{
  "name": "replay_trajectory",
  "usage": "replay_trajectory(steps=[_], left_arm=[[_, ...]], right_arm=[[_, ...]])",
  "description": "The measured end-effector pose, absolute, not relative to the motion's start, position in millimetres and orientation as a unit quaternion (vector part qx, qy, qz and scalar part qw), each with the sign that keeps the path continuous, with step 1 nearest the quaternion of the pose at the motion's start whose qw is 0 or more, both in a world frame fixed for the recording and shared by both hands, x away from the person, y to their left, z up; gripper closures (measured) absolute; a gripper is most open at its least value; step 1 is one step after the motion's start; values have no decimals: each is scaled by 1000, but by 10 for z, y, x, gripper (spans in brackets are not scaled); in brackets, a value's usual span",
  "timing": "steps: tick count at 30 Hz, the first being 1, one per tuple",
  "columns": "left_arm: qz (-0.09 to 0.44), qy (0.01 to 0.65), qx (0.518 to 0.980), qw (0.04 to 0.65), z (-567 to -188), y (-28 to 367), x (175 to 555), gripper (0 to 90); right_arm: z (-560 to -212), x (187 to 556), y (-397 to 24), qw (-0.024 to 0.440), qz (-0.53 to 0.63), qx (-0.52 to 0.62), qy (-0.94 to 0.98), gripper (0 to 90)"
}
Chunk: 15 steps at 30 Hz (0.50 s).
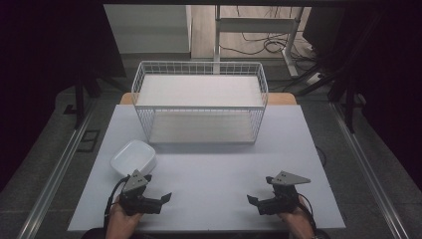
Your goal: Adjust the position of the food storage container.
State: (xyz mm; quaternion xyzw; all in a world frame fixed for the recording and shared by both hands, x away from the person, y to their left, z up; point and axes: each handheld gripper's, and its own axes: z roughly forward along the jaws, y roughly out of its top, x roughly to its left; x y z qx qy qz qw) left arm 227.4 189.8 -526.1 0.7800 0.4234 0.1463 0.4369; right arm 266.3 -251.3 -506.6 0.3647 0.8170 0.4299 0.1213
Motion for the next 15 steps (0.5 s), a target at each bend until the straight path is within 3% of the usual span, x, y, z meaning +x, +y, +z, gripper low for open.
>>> replay_trajectory(steps=[15], left_arm=[[115, 435, 772, 449, -5252, 1960, 2317, 24]], right_arm=[[-5050, 2643, -2438, 157, 415, 351, 825, 0]])
